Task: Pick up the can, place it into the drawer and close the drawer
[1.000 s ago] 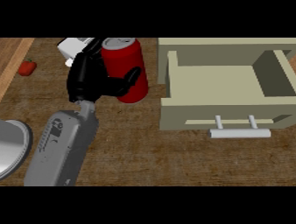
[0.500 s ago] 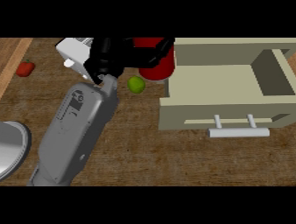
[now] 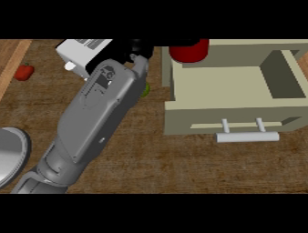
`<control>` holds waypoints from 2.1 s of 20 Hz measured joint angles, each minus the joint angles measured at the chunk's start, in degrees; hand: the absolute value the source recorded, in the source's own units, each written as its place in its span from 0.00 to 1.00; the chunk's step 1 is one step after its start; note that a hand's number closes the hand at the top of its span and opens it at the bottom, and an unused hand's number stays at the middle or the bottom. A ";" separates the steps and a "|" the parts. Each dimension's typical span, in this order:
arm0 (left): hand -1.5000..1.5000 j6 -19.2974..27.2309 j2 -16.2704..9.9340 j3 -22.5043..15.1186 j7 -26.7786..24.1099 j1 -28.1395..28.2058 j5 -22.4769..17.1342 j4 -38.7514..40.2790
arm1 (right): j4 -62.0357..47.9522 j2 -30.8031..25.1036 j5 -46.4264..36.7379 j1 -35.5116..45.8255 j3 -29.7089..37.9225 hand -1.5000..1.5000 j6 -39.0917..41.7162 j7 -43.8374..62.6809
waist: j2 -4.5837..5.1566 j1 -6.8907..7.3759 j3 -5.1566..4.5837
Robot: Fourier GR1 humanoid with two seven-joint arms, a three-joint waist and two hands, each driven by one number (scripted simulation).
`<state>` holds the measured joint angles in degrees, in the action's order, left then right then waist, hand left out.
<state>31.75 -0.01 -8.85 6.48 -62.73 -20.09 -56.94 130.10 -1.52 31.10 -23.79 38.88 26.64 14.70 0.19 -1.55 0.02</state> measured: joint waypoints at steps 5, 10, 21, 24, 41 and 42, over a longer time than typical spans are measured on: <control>1.00 2.49 0.01 -2.43 -1.05 -5.73 -3.93 6.05 | 1.35 0.67 0.00 0.14 -0.28 0.00 -0.10 1.10 | 0.07 -0.47 0.00; 1.00 3.57 0.01 -4.61 -3.54 -10.56 -8.85 12.48 | 0.85 0.35 -0.86 1.38 -0.52 0.00 -0.54 1.25 | 0.19 -0.93 0.03; 1.00 7.25 0.01 -12.63 -8.29 -16.47 -19.98 21.90 | 1.96 0.99 -1.75 2.25 -2.27 0.00 -1.37 1.92 | 0.49 -2.36 0.07; 1.00 7.34 0.01 -15.12 -9.22 -16.22 -22.63 22.95 | 1.46 1.11 -1.97 2.59 -2.28 0.00 -1.26 1.88 | 0.49 -2.37 0.07; 0.00 12.49 0.00 -24.85 -13.02 -17.11 -31.48 29.25 | 0.29 -0.85 -1.39 5.38 -1.94 0.00 -1.34 3.04 | 0.89 -3.74 0.10; 0.00 12.62 0.01 -25.09 -13.40 -16.87 -31.98 29.46 | 0.60 -0.41 -1.78 5.19 -2.17 0.00 -1.35 3.03 | 0.89 -3.71 0.10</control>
<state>44.37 0.00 -33.95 -6.91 -79.61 -52.07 -27.47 130.70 -1.93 29.33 -18.60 36.71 25.29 17.73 1.08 -5.27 0.12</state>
